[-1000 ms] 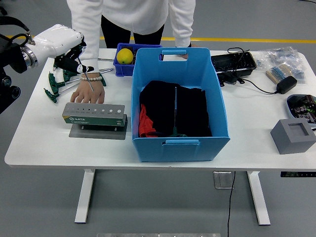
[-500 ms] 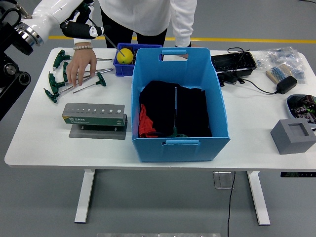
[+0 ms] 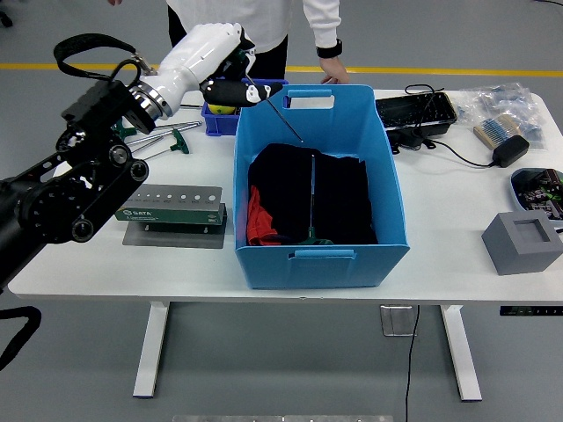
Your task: Lift tool from toolbox,place it in box,lift tool from toolbox,place it in box
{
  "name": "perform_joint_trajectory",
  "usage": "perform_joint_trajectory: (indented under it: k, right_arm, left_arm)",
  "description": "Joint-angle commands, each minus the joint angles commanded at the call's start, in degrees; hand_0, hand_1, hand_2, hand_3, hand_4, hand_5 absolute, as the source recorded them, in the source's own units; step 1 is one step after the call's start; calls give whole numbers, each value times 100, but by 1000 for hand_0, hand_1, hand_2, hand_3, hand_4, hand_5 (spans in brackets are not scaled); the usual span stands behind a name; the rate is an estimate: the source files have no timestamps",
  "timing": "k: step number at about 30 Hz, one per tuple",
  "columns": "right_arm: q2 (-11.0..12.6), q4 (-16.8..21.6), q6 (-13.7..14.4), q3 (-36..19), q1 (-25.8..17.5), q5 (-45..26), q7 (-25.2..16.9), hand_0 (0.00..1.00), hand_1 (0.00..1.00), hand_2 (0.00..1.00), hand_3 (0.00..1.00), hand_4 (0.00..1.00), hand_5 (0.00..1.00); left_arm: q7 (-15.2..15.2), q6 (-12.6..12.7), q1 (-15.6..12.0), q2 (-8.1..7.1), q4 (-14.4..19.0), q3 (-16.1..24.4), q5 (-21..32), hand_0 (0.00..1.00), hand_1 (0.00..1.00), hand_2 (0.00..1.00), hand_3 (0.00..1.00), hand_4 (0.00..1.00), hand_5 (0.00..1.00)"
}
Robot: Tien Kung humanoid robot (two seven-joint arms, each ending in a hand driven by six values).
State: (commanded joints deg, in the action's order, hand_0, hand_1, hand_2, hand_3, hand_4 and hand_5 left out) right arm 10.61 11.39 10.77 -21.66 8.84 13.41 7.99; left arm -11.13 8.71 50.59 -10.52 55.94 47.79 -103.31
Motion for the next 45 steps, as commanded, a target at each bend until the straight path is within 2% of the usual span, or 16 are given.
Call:
perform_joint_trajectory:
  k: [4,5,6,10,11,13,16,17,19,22,23,28,29,37,41,45]
  right_arm:
    - [15,-2,-11,-23,13,57,9,654,632,705,563,773,674]
    - [19,-2,-15,-33,18,78,14,654,631,705,563,773,673]
    - [24,-2,-20,-42,22,96,18,654,631,705,563,773,673]
    - [34,-4,-30,-82,30,170,36,654,631,705,563,773,673]
    - [35,-4,-31,-92,33,184,40,655,631,705,563,773,674]
    - [43,-4,-39,-109,43,219,47,655,631,705,563,773,674]
    - [47,-6,-40,-131,55,242,53,655,631,705,563,773,674]
    - [48,-7,-41,-127,58,234,51,654,631,705,563,773,673]
    - [52,-11,-43,-116,62,210,44,654,631,705,563,773,673]
    - [56,-16,-47,-100,68,188,36,654,631,705,563,773,673]
    - [57,-17,-47,-99,69,185,36,654,630,705,563,774,673]
    - [64,-20,-55,-111,79,200,42,654,630,705,563,774,673]
    - [64,-21,-55,-109,79,194,40,653,630,705,562,774,673]
    - [65,-26,-70,-96,68,142,32,655,630,705,561,774,673]
    - [62,-30,-72,-62,51,59,14,653,630,702,560,774,674]
    - [54,-33,-65,-23,36,-40,-11,653,630,702,560,774,674]
  left_arm:
    - [-72,157,94,284,-424,-351,389,120,26,79,93,783,507]
    - [-84,189,120,360,-542,-454,474,145,65,126,158,784,507]
    - [-88,213,146,434,-661,-556,546,145,65,126,158,784,507]
    - [-33,263,248,621,-991,-954,800,145,65,126,158,784,507]
    - [-21,250,272,646,-1040,-1043,844,173,125,220,289,779,493]
    - [29,198,343,714,-1163,-1296,963,173,125,220,289,779,493]
    - [307,-179,439,803,-1270,-1674,1107,173,125,220,289,779,493]
    - [418,-343,458,821,-1284,-1759,1135,295,340,446,551,860,560]
    - [604,-668,487,851,-1305,-1911,1208,295,340,446,551,860,560]
    - [700,-921,504,861,-1293,-2015,1322,295,340,446,551,860,560]
    - [721,-971,511,862,-1290,-2033,1364,373,481,597,647,921,651]
    - [742,-1118,564,845,-1246,-2066,1449,373,481,597,647,921,651]
    - [741,-1128,571,838,-1229,-2061,1448,450,574,654,685,937,683]
    - [812,-1231,560,740,-1158,-1960,1332,500,619,705,701,942,698]
    - [810,-1225,480,623,-1112,-1770,1204,518,627,711,700,941,699]
    - [822,-1164,259,424,-870,-1216,1023,518,627,711,700,941,699]
